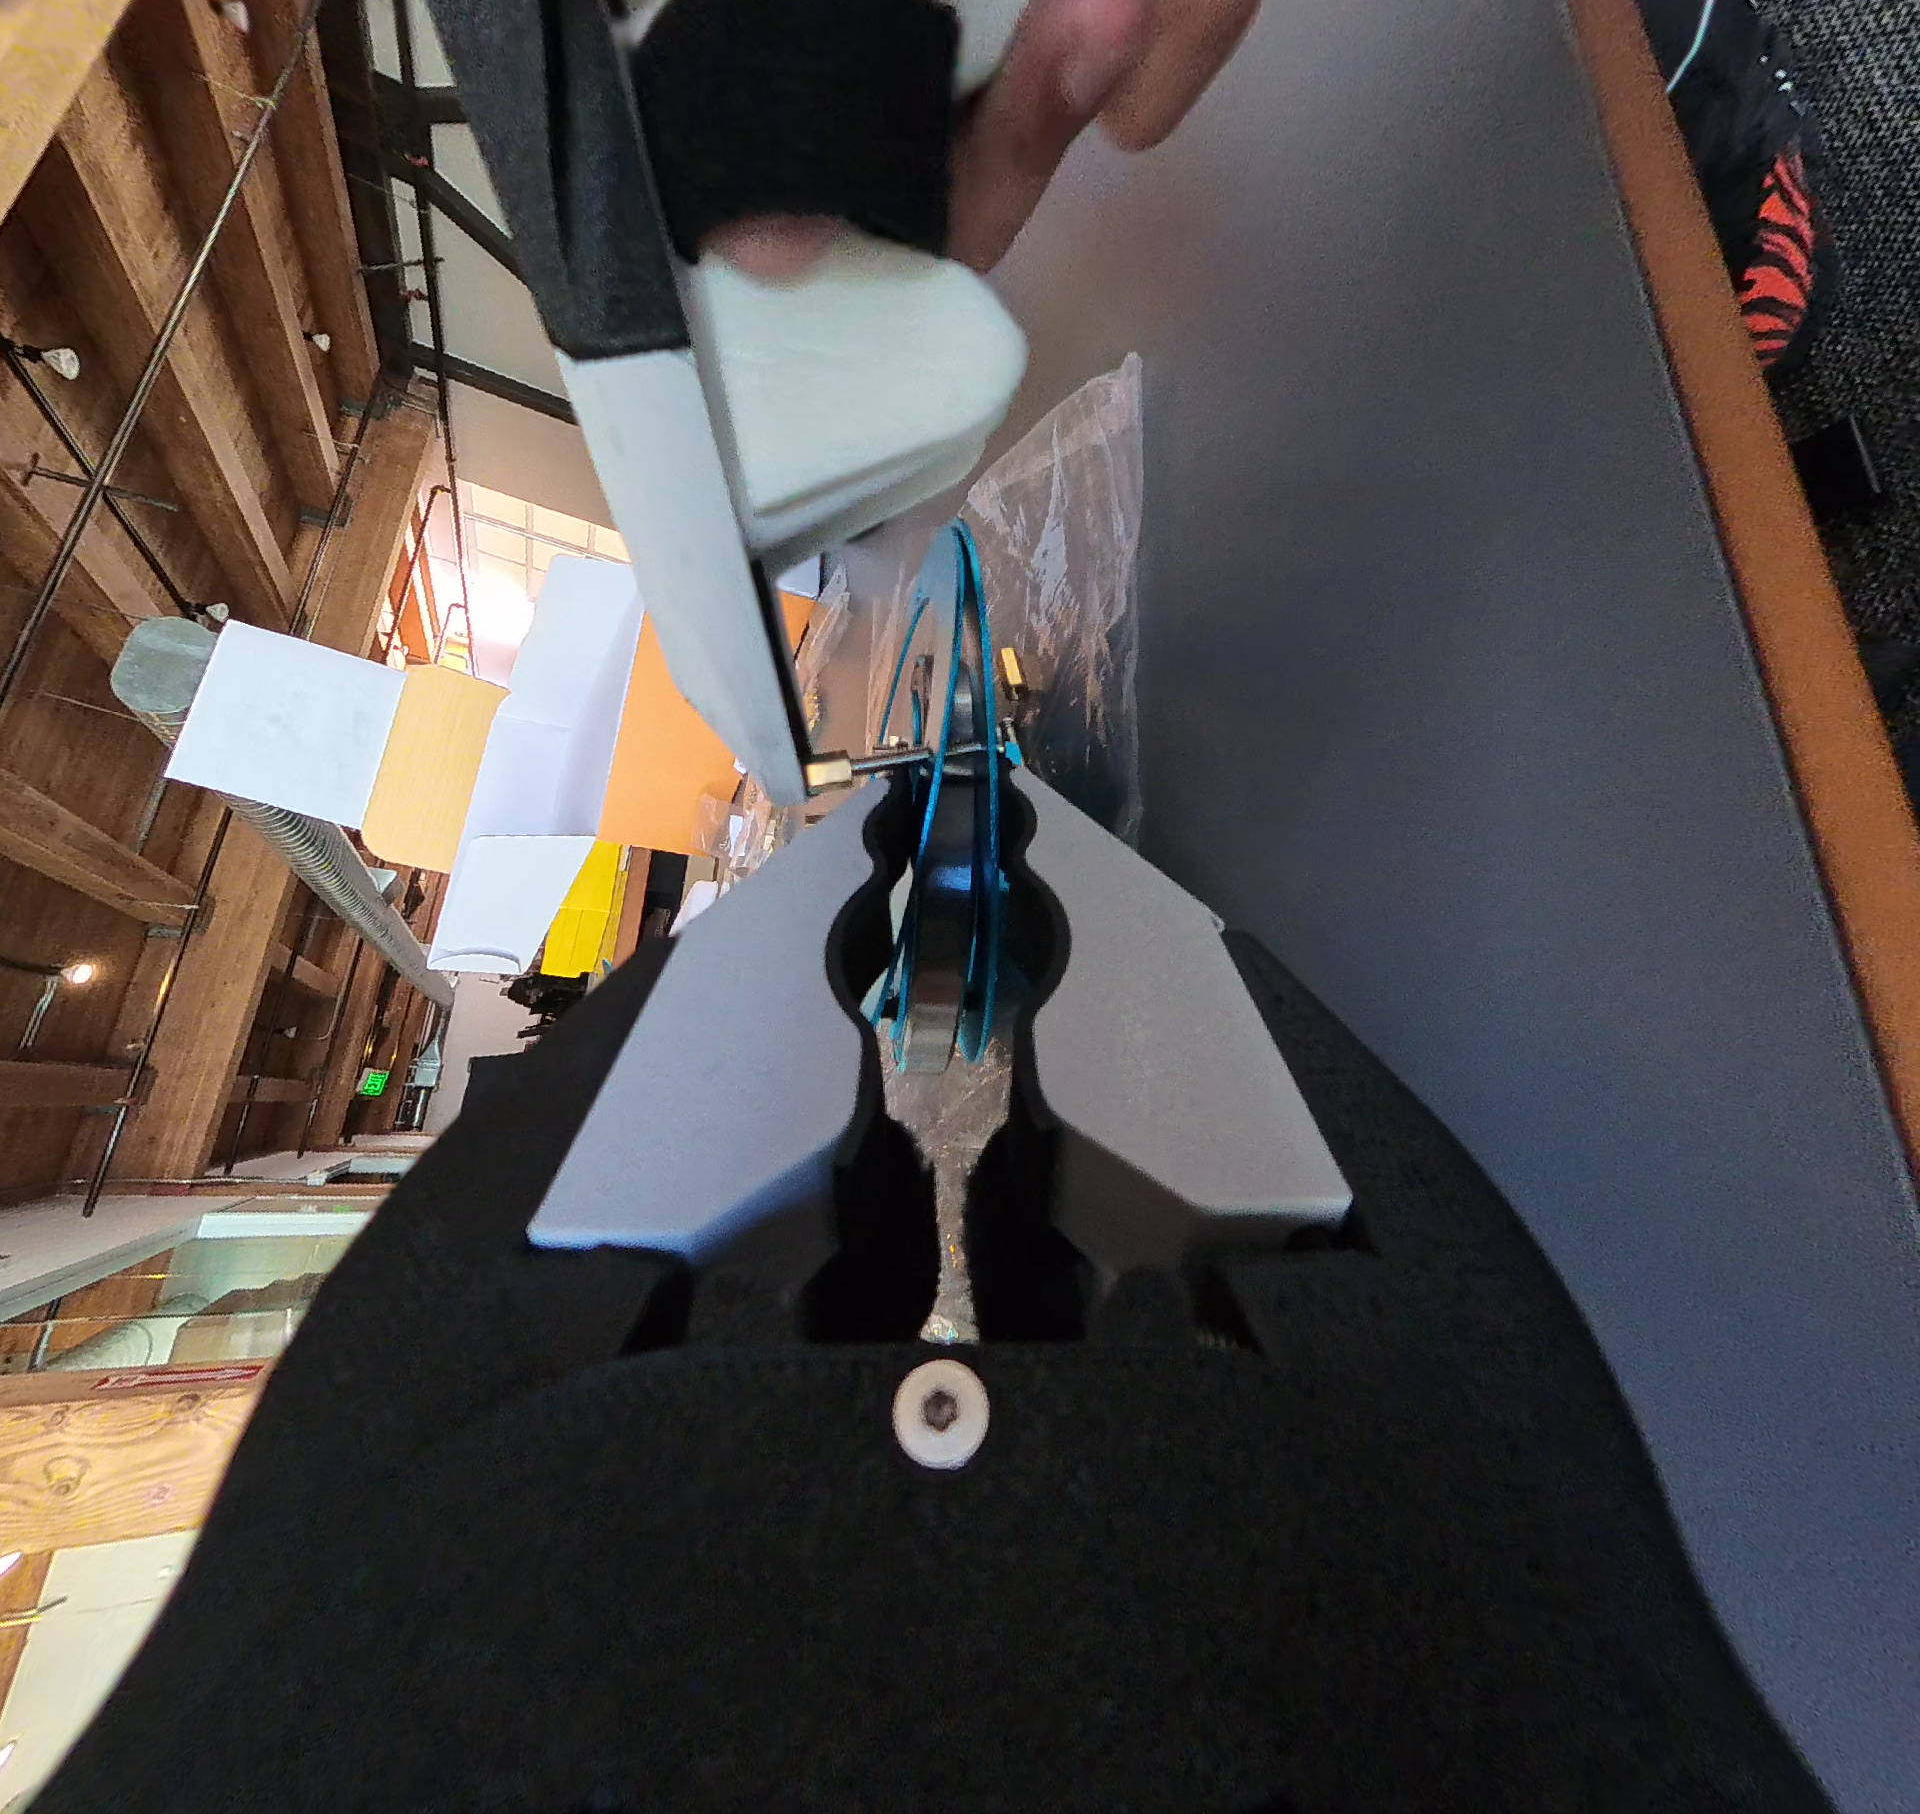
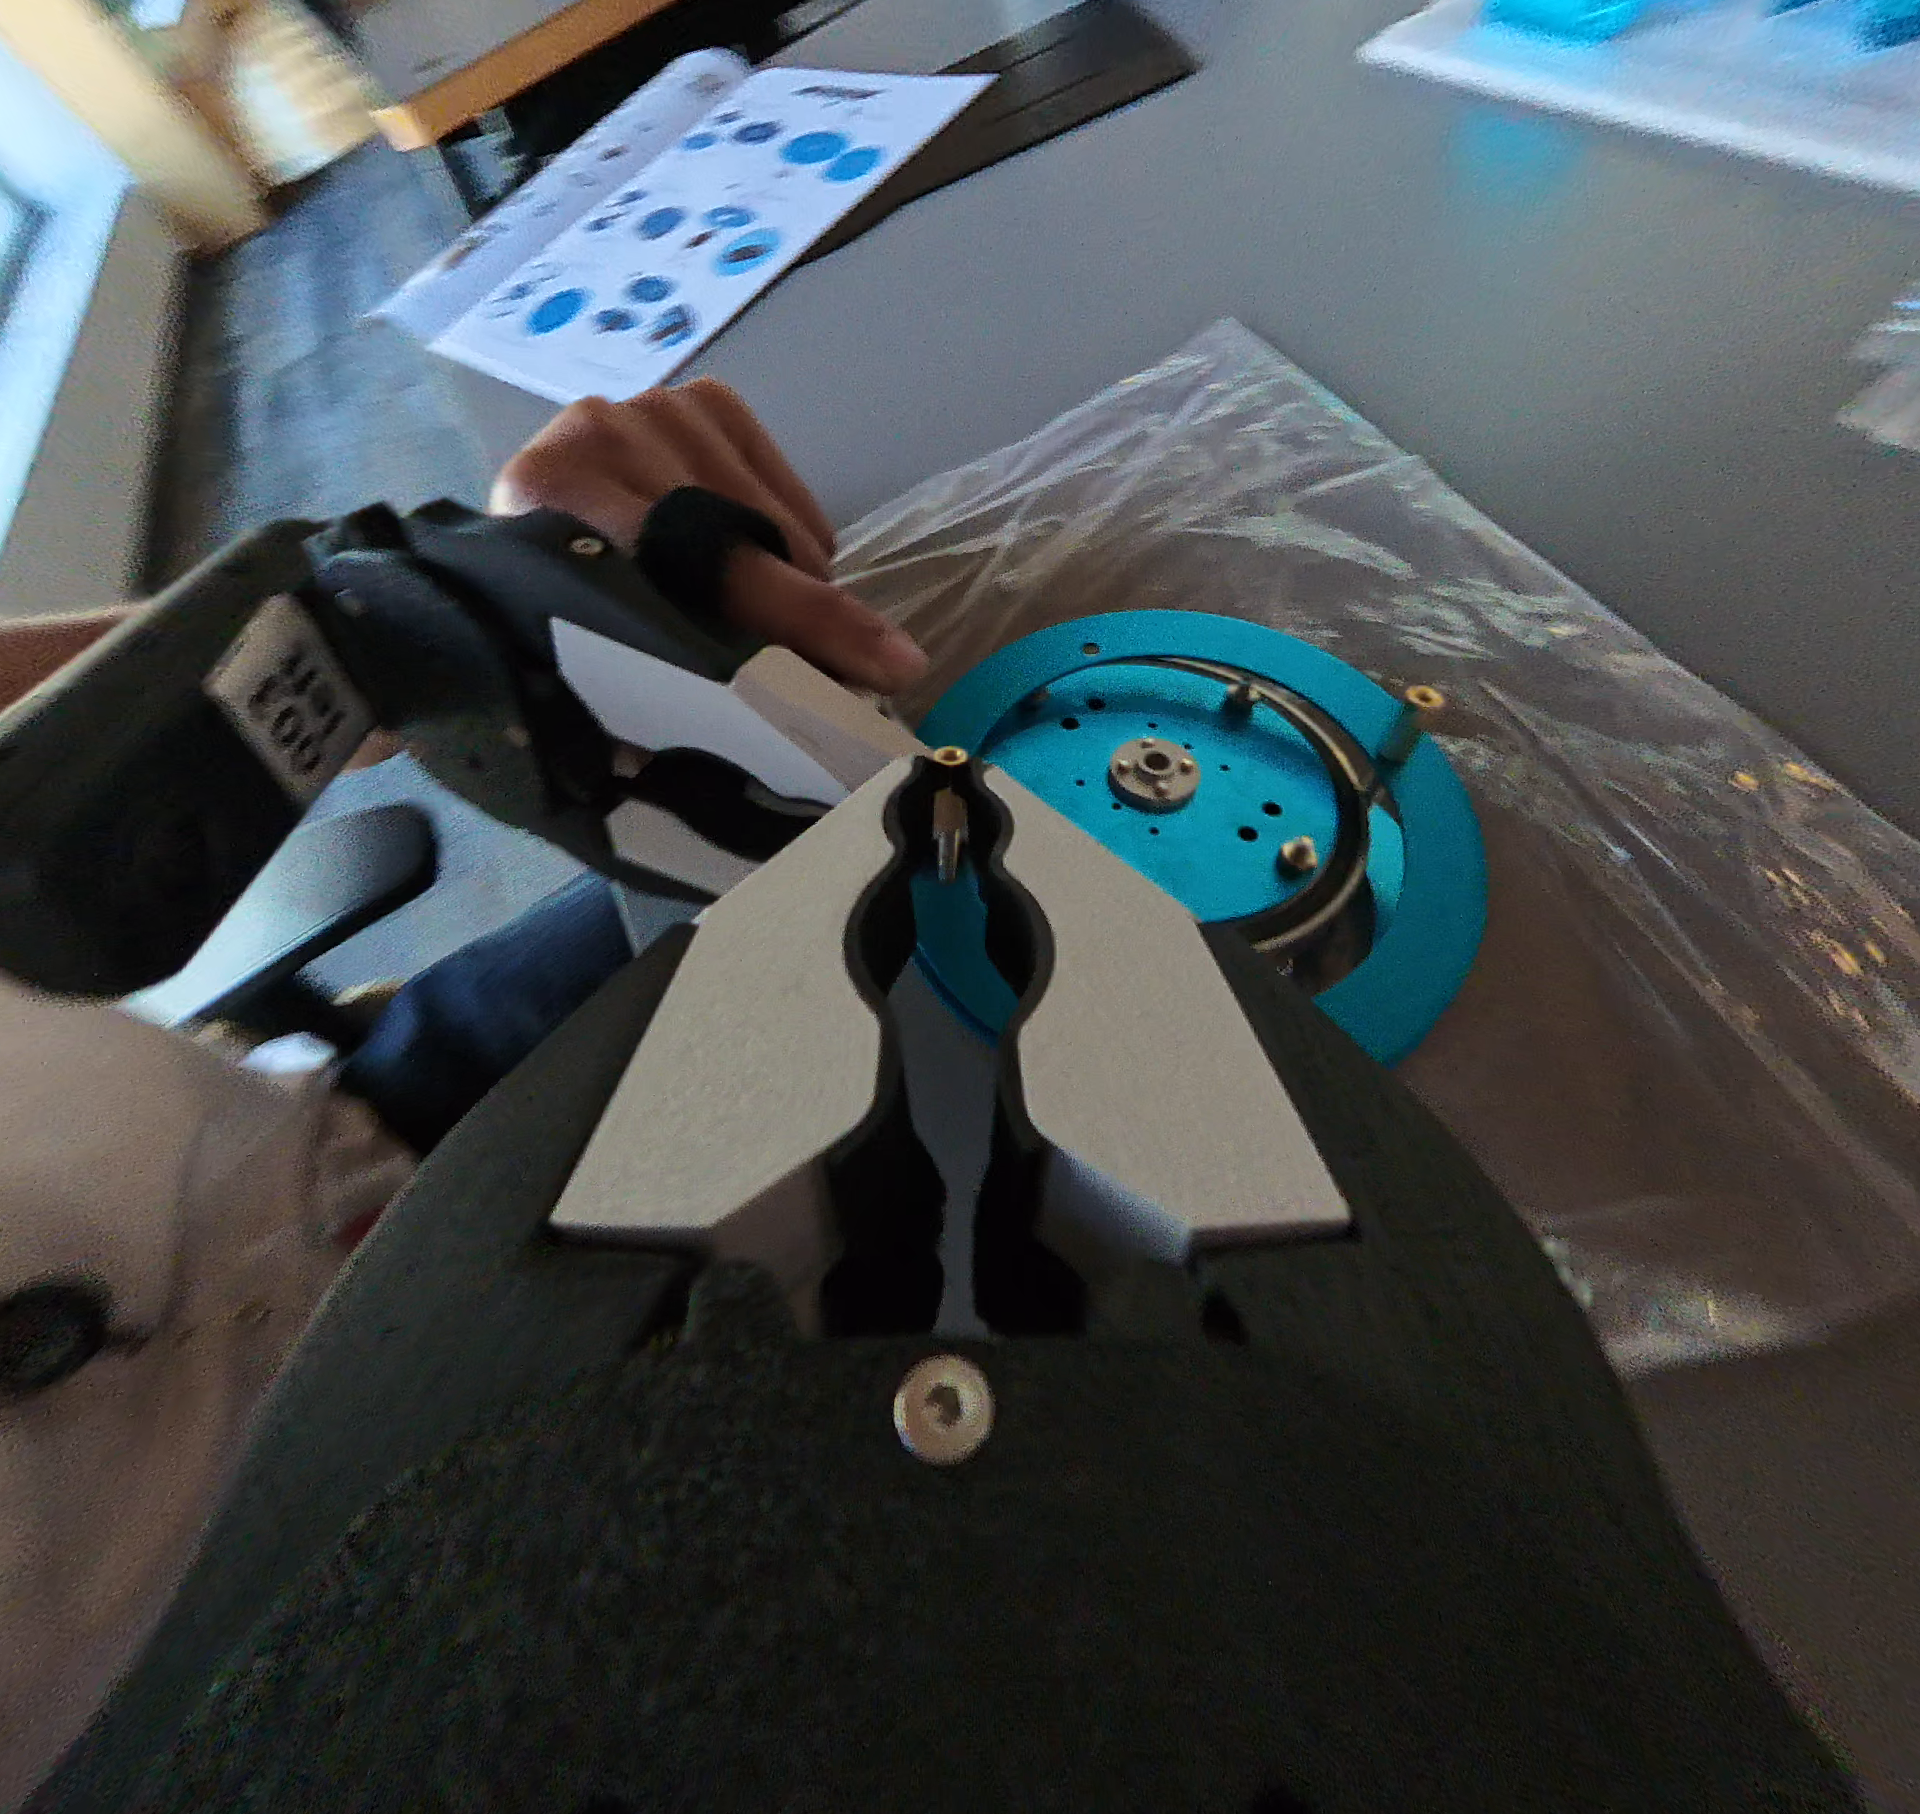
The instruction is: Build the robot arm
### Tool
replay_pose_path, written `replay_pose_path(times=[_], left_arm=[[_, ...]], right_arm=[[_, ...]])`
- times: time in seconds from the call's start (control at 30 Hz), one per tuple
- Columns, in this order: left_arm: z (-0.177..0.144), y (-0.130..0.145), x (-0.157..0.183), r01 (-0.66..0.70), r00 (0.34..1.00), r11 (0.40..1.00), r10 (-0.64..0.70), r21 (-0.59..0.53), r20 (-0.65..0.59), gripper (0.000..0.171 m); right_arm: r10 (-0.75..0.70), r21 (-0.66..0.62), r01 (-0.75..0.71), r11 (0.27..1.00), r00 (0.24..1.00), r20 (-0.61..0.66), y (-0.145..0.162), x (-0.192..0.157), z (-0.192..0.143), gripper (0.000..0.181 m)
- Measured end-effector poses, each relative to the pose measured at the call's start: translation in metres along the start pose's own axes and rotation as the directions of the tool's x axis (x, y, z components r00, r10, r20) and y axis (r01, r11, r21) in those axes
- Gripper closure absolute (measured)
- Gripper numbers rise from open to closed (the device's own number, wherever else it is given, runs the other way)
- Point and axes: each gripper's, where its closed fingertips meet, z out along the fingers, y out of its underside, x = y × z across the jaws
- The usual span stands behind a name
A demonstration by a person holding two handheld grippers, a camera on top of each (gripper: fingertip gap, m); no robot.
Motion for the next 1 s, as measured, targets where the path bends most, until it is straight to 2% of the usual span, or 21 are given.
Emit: replay_pose_path(times=[0.07,0.17,0.27,0.33,0.4,0.47,0.53,0.6,0.67,0.73,0.83,0.87,1.0], left_arm=[[0.000,0.000,0.000,0.011,1.000,1.000,-0.011,-0.002,-0.005,0.156],[-0.001,-0.002,0.003,0.007,1.000,1.000,-0.007,0.005,-0.010,0.156],[0.000,-0.002,0.002,0.016,1.000,1.000,-0.016,0.005,-0.010,0.156],[-0.001,0.000,0.002,0.021,1.000,1.000,-0.021,0.005,-0.013,0.156],[-0.001,0.000,0.001,0.030,0.999,0.999,-0.030,0.011,-0.019,0.156],[-0.001,-0.001,0.000,0.041,0.999,0.999,-0.041,0.016,-0.021,0.156],[-0.001,-0.001,0.001,0.031,0.999,0.999,-0.031,0.017,-0.024,0.156],[-0.002,-0.001,0.003,0.004,1.000,1.000,-0.004,0.014,-0.018,0.156],[-0.002,0.000,0.003,0.006,1.000,1.000,-0.005,0.014,-0.022,0.156],[-0.003,0.000,0.003,0.008,1.000,1.000,-0.008,0.012,-0.027,0.156],[-0.003,0.000,0.003,-0.002,1.000,1.000,0.002,0.005,-0.022,0.156],[-0.003,0.000,0.003,0.005,1.000,1.000,-0.005,0.005,-0.024,0.155],[-0.003,-0.001,0.003,0.016,0.999,1.000,-0.016,0.006,-0.031,0.156]], right_arm=[[0.057,0.080,-0.042,0.996,0.981,-0.187,0.000,0.002,-0.001,0.177],[0.202,0.223,-0.115,0.968,0.883,-0.423,0.003,0.003,-0.004,0.177],[0.132,0.217,0.024,0.976,0.730,-0.670,0.001,0.006,-0.005,0.176],[0.129,0.224,0.063,0.973,0.655,-0.744,0.001,0.007,-0.004,0.176],[0.134,0.230,0.062,0.971,0.657,-0.742,0.000,0.006,-0.003,0.176],[0.133,0.244,0.052,0.968,0.721,-0.681,-0.003,0.003,-0.007,0.175],[0.076,0.241,0.064,0.968,0.845,-0.529,-0.010,-0.008,-0.013,0.171],[0.000,0.151,0.057,0.987,0.935,-0.354,-0.004,-0.012,-0.019,0.159],[-0.067,0.040,0.073,0.997,0.989,-0.131,0.009,-0.018,-0.021,0.157],[-0.062,-0.019,0.062,0.998,0.998,-0.001,0.013,-0.012,-0.021,0.143],[0.011,0.055,-0.024,0.998,0.975,0.221,-0.009,-0.018,-0.018,0.151],[0.042,0.043,-0.057,0.997,0.956,0.290,-0.010,-0.020,-0.015,0.154],[0.084,0.012,-0.097,0.995,0.908,0.410,-0.011,-0.019,-0.007,0.160]])
